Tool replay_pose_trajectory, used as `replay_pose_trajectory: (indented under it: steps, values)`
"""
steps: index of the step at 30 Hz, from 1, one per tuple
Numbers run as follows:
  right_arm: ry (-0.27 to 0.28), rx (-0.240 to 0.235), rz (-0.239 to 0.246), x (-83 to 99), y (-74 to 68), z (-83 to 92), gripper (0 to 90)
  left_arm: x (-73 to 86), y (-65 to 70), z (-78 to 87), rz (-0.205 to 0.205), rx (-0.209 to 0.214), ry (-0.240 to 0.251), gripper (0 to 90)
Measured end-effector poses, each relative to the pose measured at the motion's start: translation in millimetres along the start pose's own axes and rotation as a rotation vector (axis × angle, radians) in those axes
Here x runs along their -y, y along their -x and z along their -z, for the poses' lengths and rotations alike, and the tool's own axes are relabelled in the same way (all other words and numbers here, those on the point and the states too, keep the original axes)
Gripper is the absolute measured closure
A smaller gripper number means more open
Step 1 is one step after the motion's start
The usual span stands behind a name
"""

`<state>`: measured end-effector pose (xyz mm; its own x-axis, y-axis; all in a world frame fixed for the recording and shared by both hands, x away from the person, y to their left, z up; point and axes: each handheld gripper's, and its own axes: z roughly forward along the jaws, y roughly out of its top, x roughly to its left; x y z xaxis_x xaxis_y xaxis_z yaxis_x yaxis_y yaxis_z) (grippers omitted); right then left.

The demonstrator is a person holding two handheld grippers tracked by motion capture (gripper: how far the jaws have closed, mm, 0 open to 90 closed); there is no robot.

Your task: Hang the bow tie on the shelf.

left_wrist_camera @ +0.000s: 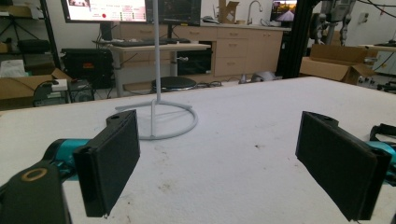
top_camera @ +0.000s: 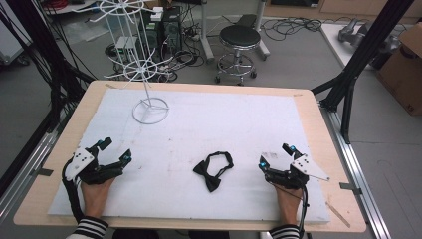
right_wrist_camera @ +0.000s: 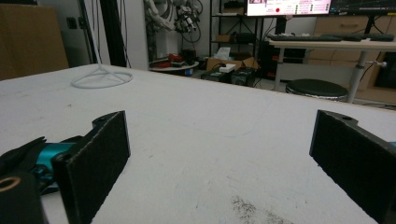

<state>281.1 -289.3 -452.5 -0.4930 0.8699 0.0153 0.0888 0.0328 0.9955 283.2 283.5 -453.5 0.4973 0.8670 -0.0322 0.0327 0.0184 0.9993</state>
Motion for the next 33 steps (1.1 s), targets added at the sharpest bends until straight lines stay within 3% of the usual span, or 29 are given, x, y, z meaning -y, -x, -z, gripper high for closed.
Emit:
replay_pose_trajectory:
  steps: [19, 33]
  values:
    - [-0.014, 0.013, 0.003, -0.7, -1.3, -0.7, 4.1, -0.3, 1.1, -1.0, -0.013, -0.004, -0.007, 14.1]
    - [-0.064, 0.015, 0.021, -4.2, -4.9, -3.8, 4.1, -0.4, 1.0, -1.1, -0.012, -0.009, -0.011, 14.2]
